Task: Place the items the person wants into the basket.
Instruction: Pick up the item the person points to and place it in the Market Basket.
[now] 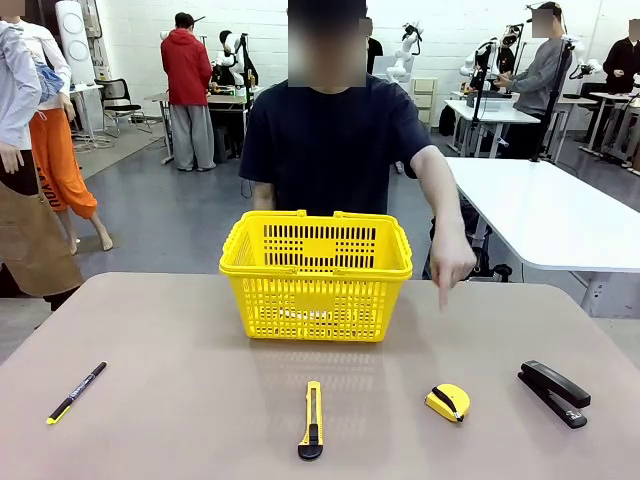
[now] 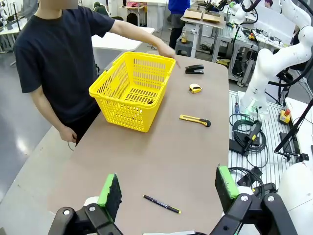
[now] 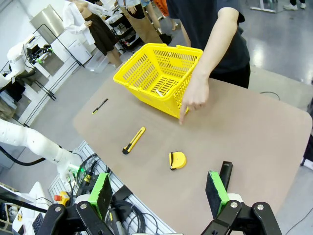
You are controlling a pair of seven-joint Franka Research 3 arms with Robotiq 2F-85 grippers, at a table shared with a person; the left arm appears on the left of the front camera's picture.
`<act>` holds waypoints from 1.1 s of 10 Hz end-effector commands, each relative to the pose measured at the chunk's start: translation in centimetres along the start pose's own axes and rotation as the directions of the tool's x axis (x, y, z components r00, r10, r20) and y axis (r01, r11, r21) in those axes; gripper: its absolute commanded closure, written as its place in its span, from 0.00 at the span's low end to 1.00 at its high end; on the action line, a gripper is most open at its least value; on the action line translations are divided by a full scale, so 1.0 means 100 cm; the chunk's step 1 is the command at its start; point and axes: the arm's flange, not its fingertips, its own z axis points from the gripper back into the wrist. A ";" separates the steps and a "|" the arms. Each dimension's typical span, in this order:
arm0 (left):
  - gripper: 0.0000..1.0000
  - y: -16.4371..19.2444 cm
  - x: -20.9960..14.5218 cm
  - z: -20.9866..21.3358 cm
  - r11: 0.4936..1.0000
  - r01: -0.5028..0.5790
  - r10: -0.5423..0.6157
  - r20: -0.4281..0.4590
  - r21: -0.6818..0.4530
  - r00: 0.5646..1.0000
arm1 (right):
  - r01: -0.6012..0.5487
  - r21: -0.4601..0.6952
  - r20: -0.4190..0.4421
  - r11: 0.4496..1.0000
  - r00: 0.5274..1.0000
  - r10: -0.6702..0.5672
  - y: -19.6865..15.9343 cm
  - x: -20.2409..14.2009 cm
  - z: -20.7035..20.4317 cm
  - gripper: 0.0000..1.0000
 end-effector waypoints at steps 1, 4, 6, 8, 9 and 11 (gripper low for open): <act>0.00 -0.001 0.000 0.003 1.000 0.002 -0.002 0.010 -0.002 1.000 | -0.003 0.010 0.003 1.000 1.000 0.003 -0.001 0.000 -0.001 0.00; 0.00 -0.001 0.000 0.003 1.000 0.002 -0.002 0.010 -0.002 1.000 | -0.003 0.010 0.003 1.000 1.000 0.003 -0.001 0.000 -0.001 0.00; 0.00 -0.001 0.000 0.003 1.000 0.002 -0.002 0.010 -0.002 1.000 | -0.003 0.010 0.003 1.000 1.000 0.003 -0.001 0.000 -0.001 0.00; 0.00 -0.001 0.000 0.003 1.000 0.002 -0.002 0.010 -0.002 1.000 | -0.003 0.010 0.003 1.000 1.000 0.003 -0.001 0.000 -0.001 0.00; 0.00 -0.001 0.000 0.003 1.000 0.002 -0.002 0.010 -0.002 1.000 | -0.003 0.010 0.003 1.000 1.000 0.003 -0.001 0.000 -0.001 0.00; 0.00 -0.001 0.000 0.003 1.000 0.002 -0.002 0.010 -0.002 1.000 | -0.014 -0.139 -0.136 0.990 0.991 -0.005 0.010 -0.001 -0.028 0.00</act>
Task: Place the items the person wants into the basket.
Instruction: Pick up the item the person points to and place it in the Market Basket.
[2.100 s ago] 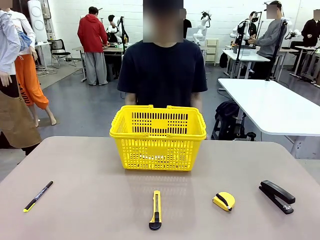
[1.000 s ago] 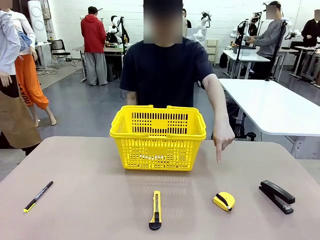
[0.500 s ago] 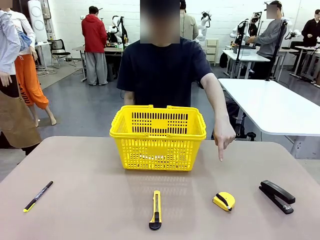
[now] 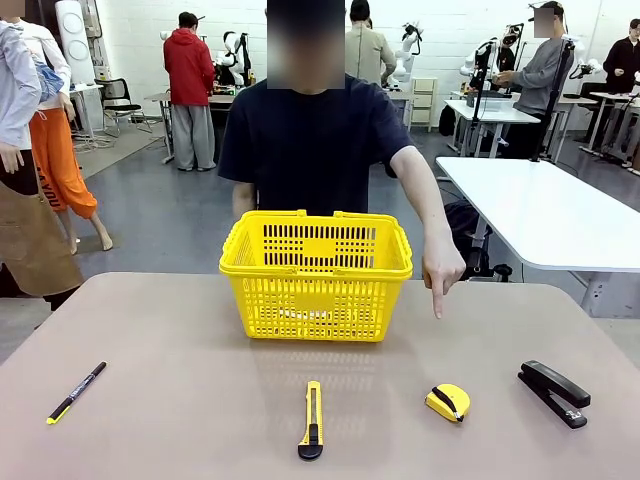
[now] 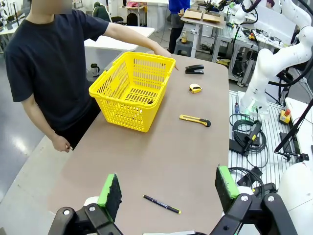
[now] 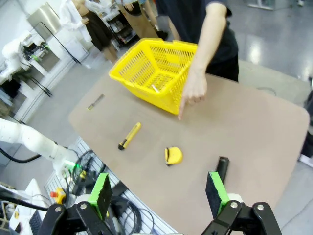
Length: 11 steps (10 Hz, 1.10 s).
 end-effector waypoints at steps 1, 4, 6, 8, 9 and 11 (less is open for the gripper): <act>0.00 -0.001 0.000 0.002 1.000 0.002 -0.002 0.010 -0.002 1.000 | -0.032 -0.206 -0.206 0.978 0.978 -0.012 0.015 -0.005 -0.049 0.00; 0.00 -0.001 0.000 0.002 1.000 0.002 -0.002 0.010 -0.002 1.000 | -0.155 -0.378 -0.532 0.913 0.843 -0.077 0.008 -0.017 -0.170 0.00; 0.00 -0.001 0.000 0.002 1.000 0.002 -0.002 0.010 -0.002 1.000 | -0.196 -0.363 -0.614 0.911 0.786 -0.076 -0.001 -0.035 -0.224 0.00; 0.00 -0.001 0.000 0.002 1.000 0.002 -0.002 0.010 -0.002 1.000 | -0.248 -0.332 -0.656 0.910 0.754 -0.034 0.001 -0.032 -0.267 0.00; 0.00 -0.001 0.000 0.002 1.000 0.002 -0.002 0.010 -0.002 1.000 | -0.286 -0.304 -0.679 0.909 0.734 0.004 0.004 -0.037 -0.283 0.00; 0.00 -0.001 0.000 0.002 1.000 0.002 -0.002 0.010 -0.002 1.000 | -0.338 -0.216 -0.701 0.916 0.707 0.096 0.011 -0.033 -0.316 0.00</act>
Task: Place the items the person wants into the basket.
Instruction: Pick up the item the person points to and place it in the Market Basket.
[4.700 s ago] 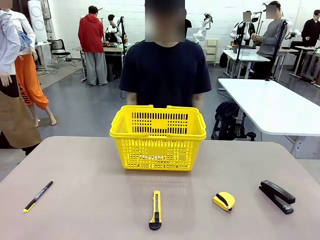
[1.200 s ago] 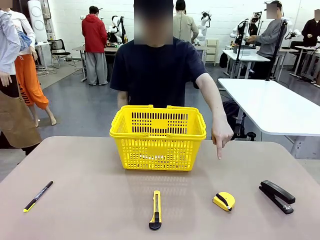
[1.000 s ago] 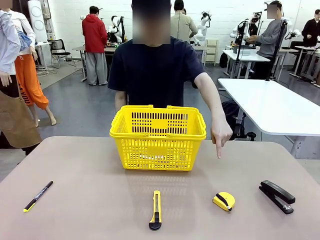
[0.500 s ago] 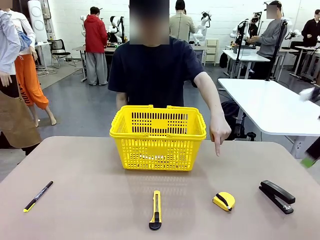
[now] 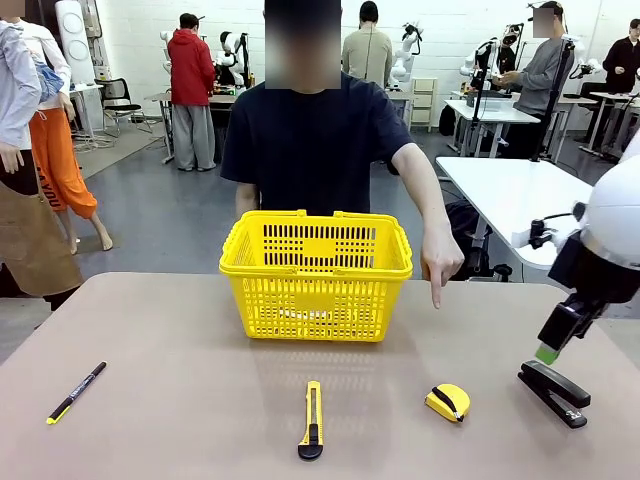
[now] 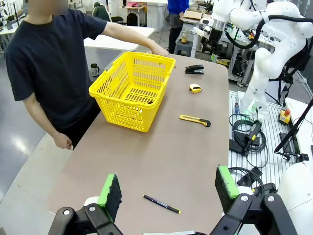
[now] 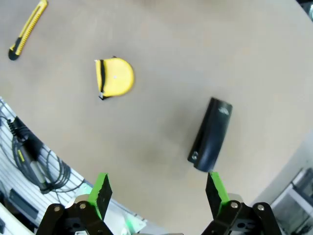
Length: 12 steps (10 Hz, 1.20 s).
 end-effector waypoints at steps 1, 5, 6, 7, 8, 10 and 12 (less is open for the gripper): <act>0.00 -0.001 0.000 0.002 1.000 0.003 -0.003 0.010 -0.001 1.000 | -0.115 0.016 0.007 0.993 0.993 0.115 0.006 0.020 -0.012 0.00; 0.00 -0.001 0.000 0.002 1.000 0.003 -0.003 0.010 -0.001 1.000 | -0.141 0.024 -0.015 0.990 0.990 0.141 0.026 0.024 -0.020 0.00; 0.00 -0.001 0.000 0.002 1.000 0.003 -0.003 0.010 -0.001 1.000 | -0.141 0.024 -0.015 0.990 0.990 0.141 0.026 0.024 -0.020 0.00; 0.00 -0.001 0.000 0.002 1.000 0.003 -0.003 0.010 -0.001 1.000 | -0.141 0.024 -0.015 0.990 0.990 0.141 0.026 0.024 -0.020 0.00; 0.00 -0.001 0.000 0.002 1.000 0.003 -0.003 0.010 -0.001 1.000 | -0.141 0.024 -0.015 0.990 0.990 0.141 0.026 0.024 -0.020 0.00; 0.00 -0.001 0.000 0.002 1.000 0.003 -0.003 0.010 -0.001 1.000 | -0.141 0.024 -0.015 0.990 0.990 0.141 0.026 0.024 -0.020 0.00; 0.00 -0.001 0.000 0.002 1.000 0.003 -0.003 0.010 -0.001 1.000 | -0.272 0.024 -0.022 0.962 0.962 0.272 0.030 0.031 -0.032 0.00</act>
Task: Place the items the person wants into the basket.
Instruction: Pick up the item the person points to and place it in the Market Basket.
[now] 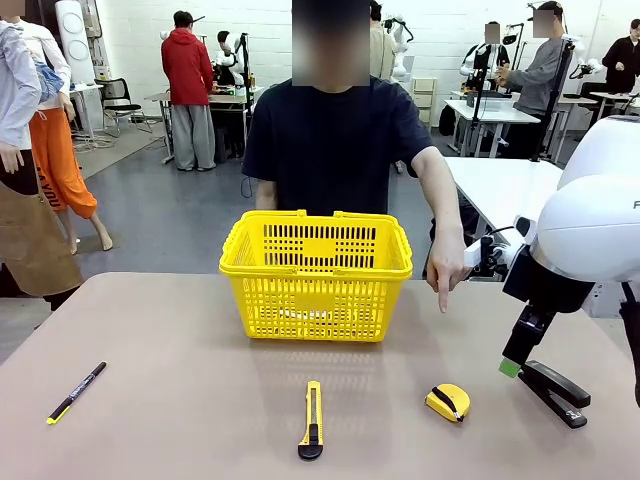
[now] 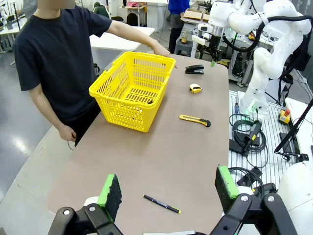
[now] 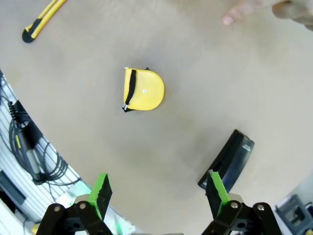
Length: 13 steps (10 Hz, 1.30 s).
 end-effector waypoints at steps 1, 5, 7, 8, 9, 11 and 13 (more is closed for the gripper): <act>0.00 -0.001 0.000 0.002 1.000 0.004 -0.004 0.010 -0.002 1.000 | -0.192 0.016 0.008 0.981 0.981 0.192 0.001 0.015 -0.020 0.00; 0.00 -0.001 0.000 0.002 1.000 0.004 -0.004 0.010 -0.002 1.000 | -0.007 0.120 0.047 0.993 0.999 0.001 -0.007 0.058 -0.072 0.00; 0.00 -0.001 0.000 0.002 1.000 0.004 -0.004 0.010 -0.002 1.000 | 0.008 0.138 0.031 0.990 0.999 -0.012 -0.001 0.070 -0.094 0.00; 0.00 -0.001 0.000 0.002 1.000 0.004 -0.004 0.010 -0.002 1.000 | -0.037 0.138 0.018 0.990 0.999 0.034 0.005 0.073 -0.103 0.00; 0.00 -0.001 0.000 0.002 1.000 0.004 -0.004 0.010 -0.002 1.000 | -0.057 0.134 0.005 0.989 0.998 0.057 0.009 0.076 -0.109 0.00; 0.00 -0.001 0.000 0.002 1.000 0.004 -0.004 0.010 -0.002 1.000 | -0.085 0.082 -0.026 0.993 0.996 0.087 0.020 0.076 -0.117 0.00; 0.00 -0.001 0.000 0.002 1.000 0.004 -0.004 0.010 -0.002 1.000 | -0.080 -0.027 -0.037 0.996 0.996 0.079 0.035 0.072 -0.120 0.00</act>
